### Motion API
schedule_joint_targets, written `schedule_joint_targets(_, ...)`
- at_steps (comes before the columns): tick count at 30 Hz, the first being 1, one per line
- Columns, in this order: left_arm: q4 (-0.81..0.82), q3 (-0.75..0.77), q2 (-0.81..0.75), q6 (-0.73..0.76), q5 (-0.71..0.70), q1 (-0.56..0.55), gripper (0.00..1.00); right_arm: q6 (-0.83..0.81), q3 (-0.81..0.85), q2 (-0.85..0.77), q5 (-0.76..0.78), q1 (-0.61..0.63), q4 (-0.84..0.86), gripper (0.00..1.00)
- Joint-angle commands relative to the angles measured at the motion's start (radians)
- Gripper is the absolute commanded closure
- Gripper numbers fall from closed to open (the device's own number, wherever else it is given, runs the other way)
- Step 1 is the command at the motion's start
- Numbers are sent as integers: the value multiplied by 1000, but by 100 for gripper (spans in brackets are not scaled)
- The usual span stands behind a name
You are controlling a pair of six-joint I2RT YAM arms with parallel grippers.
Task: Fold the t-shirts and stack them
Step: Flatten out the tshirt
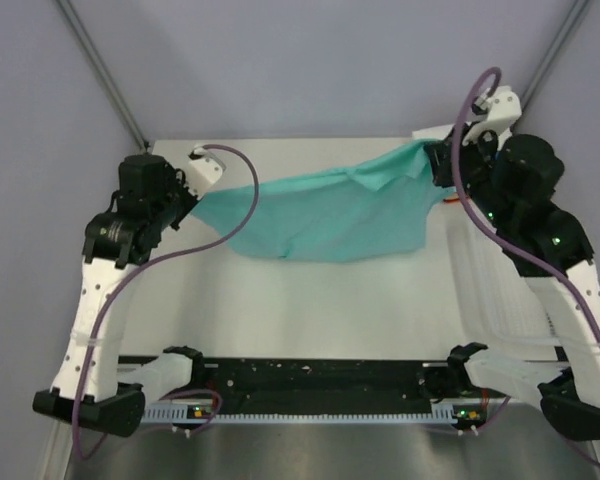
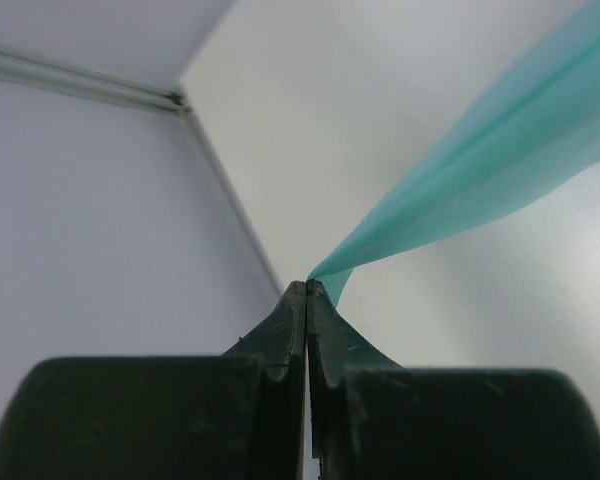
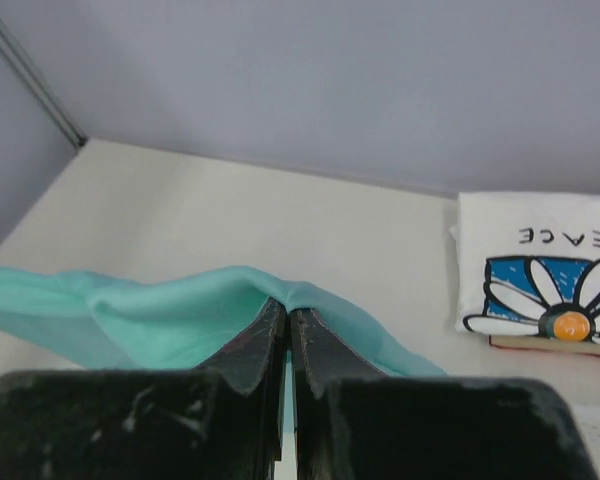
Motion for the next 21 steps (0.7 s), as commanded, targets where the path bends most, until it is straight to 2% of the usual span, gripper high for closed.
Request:
schedule_joint_targets(1,31,170,-115,50,-135,5,100,-2,134,-87,-88,-8,22,100)
schedule_joint_targets(5,-35,296,-138,61,-88,5,100,29,177,-139,-164,-8,24,100)
schedule_joint_targets(9,-79,352,-148,36,-30,5,100,60,186,-176,-224,-8,25,100)
schedule_joint_targets(13,-73,389,-139,27,-30,5,100,77,202,-174,-260,-6,31,100)
schedule_joint_targets(15,-91,372,-125,23,31,5,100,84,197,-159,-267,-8,43,100)
schedule_joint_targets(18,-151,266,-102,15,288,3,100,98,150,-121,-292,-8,56,100)
schedule_joint_targets(21,-106,43,-93,-6,517,-18,75,112,58,-110,-272,-8,59,100)
